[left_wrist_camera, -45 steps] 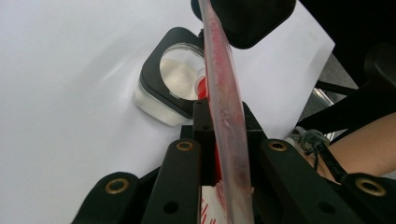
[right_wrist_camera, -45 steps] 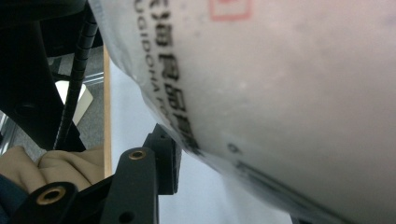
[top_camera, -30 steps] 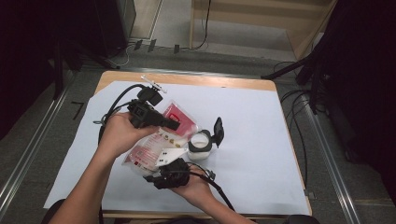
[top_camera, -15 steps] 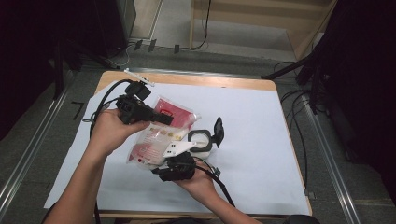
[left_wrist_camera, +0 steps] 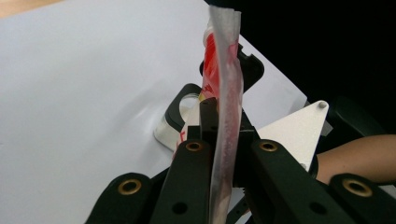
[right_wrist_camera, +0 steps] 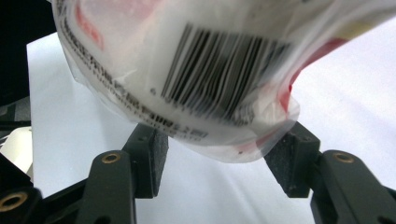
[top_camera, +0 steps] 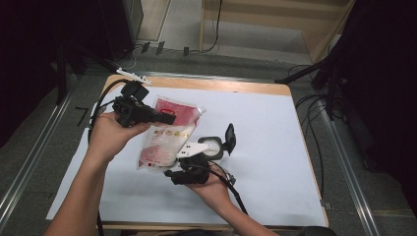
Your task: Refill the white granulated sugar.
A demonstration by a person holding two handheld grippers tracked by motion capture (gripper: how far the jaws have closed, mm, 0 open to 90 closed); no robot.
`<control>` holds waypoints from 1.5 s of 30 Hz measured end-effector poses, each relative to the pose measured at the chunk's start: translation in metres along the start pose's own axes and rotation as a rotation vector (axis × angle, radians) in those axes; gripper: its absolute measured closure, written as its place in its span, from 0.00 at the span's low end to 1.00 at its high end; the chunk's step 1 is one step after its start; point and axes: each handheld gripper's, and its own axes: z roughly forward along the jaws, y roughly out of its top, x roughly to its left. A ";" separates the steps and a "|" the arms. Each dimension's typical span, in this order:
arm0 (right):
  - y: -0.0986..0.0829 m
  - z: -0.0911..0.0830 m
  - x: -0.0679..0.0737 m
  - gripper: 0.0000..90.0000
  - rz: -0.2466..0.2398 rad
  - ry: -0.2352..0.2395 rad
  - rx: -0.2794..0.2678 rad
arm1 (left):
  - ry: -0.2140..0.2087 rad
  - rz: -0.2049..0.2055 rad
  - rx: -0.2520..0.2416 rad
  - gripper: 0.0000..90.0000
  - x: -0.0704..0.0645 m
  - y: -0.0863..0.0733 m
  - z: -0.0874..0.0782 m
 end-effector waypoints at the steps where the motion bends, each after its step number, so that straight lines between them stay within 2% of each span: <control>1: 0.001 -0.001 0.000 0.49 0.003 0.001 -0.002 | 0.006 0.001 -0.005 0.99 0.001 0.000 -0.001; 6: 0.003 -0.003 -0.001 0.49 0.008 0.008 -0.009 | 0.008 -0.022 -0.035 1.00 0.007 -0.002 -0.007; 11: 0.005 -0.007 -0.004 0.50 0.019 0.008 -0.012 | 0.019 -0.026 -0.064 1.00 0.010 -0.002 -0.012; 14: 0.006 -0.008 -0.007 0.51 0.031 0.008 -0.015 | 0.037 -0.036 -0.075 1.00 0.011 -0.003 -0.013; 18: 0.005 -0.009 -0.008 0.52 0.050 0.000 -0.003 | 0.065 -0.040 -0.070 1.00 0.016 -0.003 -0.010; 21: 0.005 -0.009 -0.009 0.53 0.052 0.004 -0.003 | 0.069 -0.034 -0.062 1.00 0.017 -0.002 -0.010; 25: 0.006 -0.013 -0.009 0.53 0.054 0.011 -0.023 | 0.128 -0.036 -0.054 1.00 0.025 -0.002 -0.004; 28: 0.006 -0.015 -0.007 0.53 0.057 0.011 -0.023 | 0.150 -0.053 -0.074 1.00 0.034 -0.004 -0.002; 30: 0.006 -0.015 -0.008 0.54 0.051 0.010 -0.020 | 0.161 -0.059 -0.104 1.00 0.040 -0.004 0.000; 34: 0.005 -0.017 -0.008 0.54 0.054 0.009 -0.016 | 0.146 -0.056 -0.137 1.00 0.045 -0.003 0.005; 40: 0.005 -0.019 -0.008 0.54 0.061 0.005 -0.009 | 0.151 -0.047 -0.112 1.00 0.057 -0.005 0.020; 41: 0.005 -0.020 -0.008 0.54 0.058 0.006 -0.008 | 0.163 -0.043 -0.100 1.00 0.060 -0.006 0.023; 44: 0.005 -0.020 -0.008 0.54 0.055 0.013 -0.001 | 0.176 -0.052 -0.075 0.99 0.067 -0.010 0.027; 45: 0.005 -0.020 -0.008 0.54 0.056 0.015 0.000 | 0.166 -0.059 -0.082 0.99 0.070 -0.012 0.028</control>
